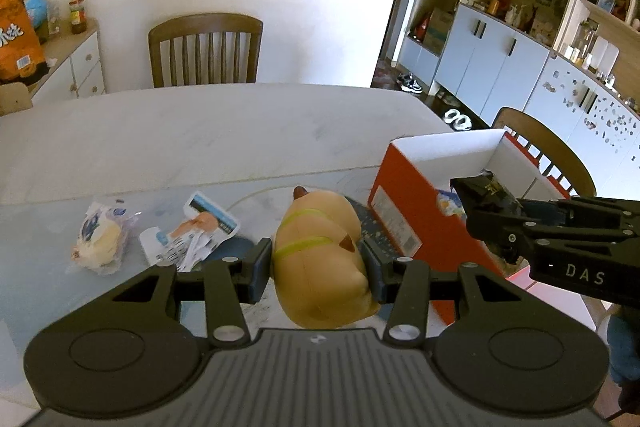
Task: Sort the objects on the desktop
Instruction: 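Lift the black snack bag and plush toy and carry them over the shoebox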
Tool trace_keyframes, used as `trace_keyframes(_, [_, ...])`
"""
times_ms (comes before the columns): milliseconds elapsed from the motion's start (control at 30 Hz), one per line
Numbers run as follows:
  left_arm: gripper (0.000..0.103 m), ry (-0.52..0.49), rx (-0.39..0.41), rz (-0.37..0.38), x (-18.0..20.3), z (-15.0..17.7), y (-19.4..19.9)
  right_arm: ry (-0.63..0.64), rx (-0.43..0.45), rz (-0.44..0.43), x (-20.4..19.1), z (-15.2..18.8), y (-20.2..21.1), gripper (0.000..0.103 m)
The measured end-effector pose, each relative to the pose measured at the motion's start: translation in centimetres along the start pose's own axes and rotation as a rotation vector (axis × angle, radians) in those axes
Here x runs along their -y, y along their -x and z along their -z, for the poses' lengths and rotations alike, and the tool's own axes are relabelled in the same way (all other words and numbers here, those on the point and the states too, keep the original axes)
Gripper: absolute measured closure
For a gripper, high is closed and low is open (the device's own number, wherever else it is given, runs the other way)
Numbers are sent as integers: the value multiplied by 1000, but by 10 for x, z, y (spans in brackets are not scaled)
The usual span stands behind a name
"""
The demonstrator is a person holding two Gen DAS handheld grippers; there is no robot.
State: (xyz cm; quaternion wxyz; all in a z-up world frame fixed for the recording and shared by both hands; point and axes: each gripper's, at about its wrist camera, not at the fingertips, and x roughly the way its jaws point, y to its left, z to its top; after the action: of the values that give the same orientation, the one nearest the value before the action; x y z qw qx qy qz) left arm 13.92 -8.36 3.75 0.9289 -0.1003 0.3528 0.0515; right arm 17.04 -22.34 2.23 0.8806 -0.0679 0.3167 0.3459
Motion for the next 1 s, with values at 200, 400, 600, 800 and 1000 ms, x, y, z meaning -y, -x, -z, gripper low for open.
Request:
trace_keyframes(200, [56,-8,6,6,27,-8,-9,-5,5,0,27,-3,7,67])
trace_keyframes(400, [56,-19,2,22,59,-14,-21,-7,5,5,55,-3,14,67])
trace_keyframes(600, [56,-35,-9,33,86,-17,-33,-23,-1,13,81,-1,19,67])
trace_keyframes(800, [56,-59,-20,44,114,-21,-44,-39,-3,19,105,4,25,67])
trace_keyframes(1000, [56,-92,-36,55,139,-24,-56,-53,-7,31,128,8,28,67])
